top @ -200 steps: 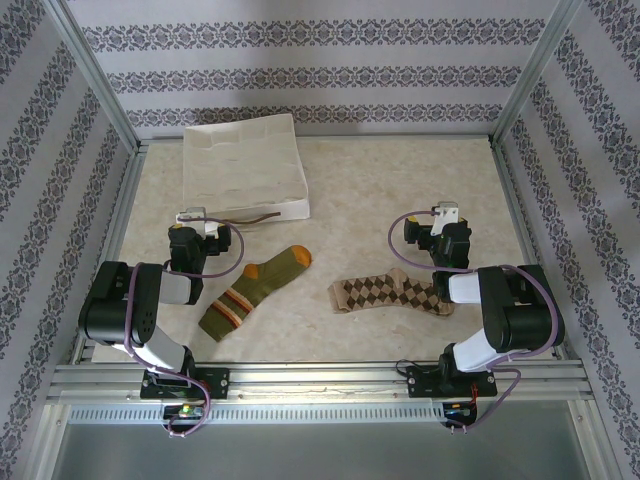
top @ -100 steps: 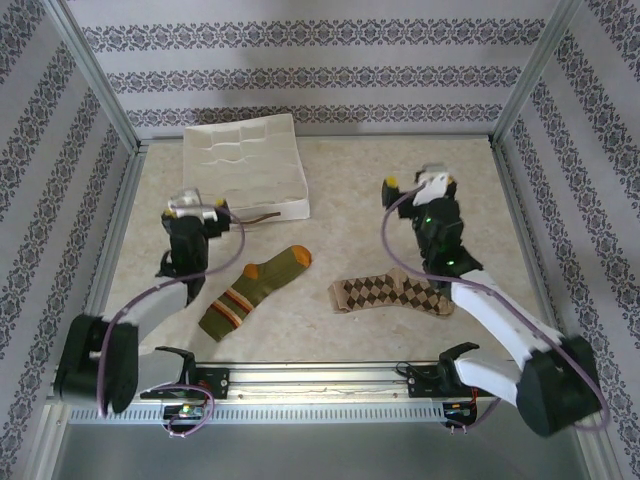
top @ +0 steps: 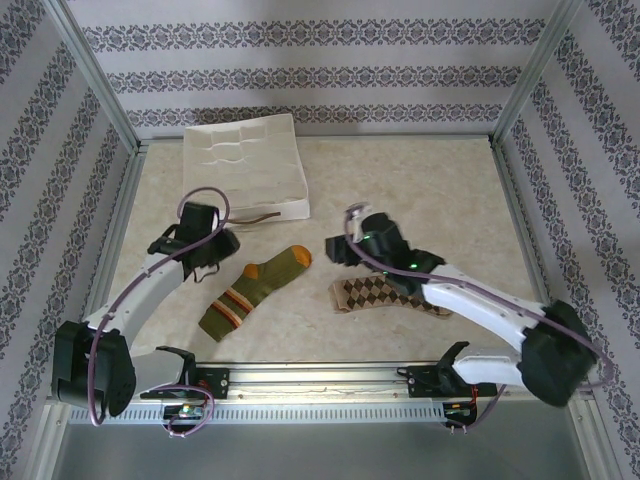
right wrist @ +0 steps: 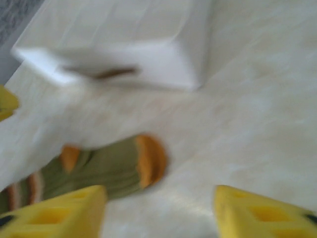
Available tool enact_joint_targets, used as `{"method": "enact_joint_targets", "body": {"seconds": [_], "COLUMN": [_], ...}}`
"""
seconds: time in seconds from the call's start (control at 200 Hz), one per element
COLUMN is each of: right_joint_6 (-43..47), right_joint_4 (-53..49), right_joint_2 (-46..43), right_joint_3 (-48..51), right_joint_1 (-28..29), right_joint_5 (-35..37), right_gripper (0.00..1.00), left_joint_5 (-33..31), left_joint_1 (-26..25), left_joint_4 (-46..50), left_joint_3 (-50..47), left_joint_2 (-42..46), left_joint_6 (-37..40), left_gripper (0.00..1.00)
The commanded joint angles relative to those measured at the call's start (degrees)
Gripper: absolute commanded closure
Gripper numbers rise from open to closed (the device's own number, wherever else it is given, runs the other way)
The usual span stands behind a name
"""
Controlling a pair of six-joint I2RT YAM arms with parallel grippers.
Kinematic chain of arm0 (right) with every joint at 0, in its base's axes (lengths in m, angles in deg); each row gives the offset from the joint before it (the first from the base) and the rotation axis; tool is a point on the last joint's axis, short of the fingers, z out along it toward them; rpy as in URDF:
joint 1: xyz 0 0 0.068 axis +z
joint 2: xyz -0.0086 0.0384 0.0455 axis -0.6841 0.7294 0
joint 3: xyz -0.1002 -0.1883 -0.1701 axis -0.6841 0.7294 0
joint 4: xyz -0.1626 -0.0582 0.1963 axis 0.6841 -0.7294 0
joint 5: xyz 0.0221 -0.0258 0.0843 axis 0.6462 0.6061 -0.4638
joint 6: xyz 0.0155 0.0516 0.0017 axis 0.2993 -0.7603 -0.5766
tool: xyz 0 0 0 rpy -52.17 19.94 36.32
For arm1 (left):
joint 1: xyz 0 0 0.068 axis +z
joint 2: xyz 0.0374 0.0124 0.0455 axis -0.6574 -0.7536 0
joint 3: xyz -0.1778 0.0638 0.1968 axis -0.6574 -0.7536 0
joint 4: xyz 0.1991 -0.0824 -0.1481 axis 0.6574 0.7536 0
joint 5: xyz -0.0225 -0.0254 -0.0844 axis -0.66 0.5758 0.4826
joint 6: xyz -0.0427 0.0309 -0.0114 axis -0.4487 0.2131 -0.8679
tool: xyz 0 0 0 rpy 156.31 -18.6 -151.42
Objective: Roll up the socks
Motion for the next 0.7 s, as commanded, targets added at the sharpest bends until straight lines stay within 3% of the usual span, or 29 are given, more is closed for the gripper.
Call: {"method": "enact_joint_targets", "body": {"seconds": [0.0,0.125,0.325,0.55,0.694], "right_joint_6": [-2.4,-4.4,-9.6,-13.0,-10.8], "right_joint_4": [0.9,1.5,4.7,2.4,0.9], "right_joint_2": [9.1,21.6,36.4,41.5,42.9], "right_joint_3": [-5.0,-13.1,-22.4,-23.6,-23.5], "right_joint_1": [4.1,5.7,5.8,2.6,-2.0], "right_joint_5": [-6.4,-11.2,-14.0,-12.1,-13.6], "right_gripper": [0.52,0.68,0.79,0.85,0.85], "left_joint_5": [4.6,7.2,10.9,18.2,21.0], "left_joint_1": [-0.2,0.1,0.0,-1.4,-6.4], "left_joint_4": [12.0,10.7,4.4,-1.9,-7.8], "left_joint_3": [-1.8,-3.6,-6.2,-9.7,-11.2], "left_joint_2": [1.7,-2.2,-6.4,-9.3,-10.2], "left_joint_6": [-1.8,-1.3,-1.8,-5.1,-10.4], "left_gripper": [0.71,0.73,0.75,0.78,0.78]}}
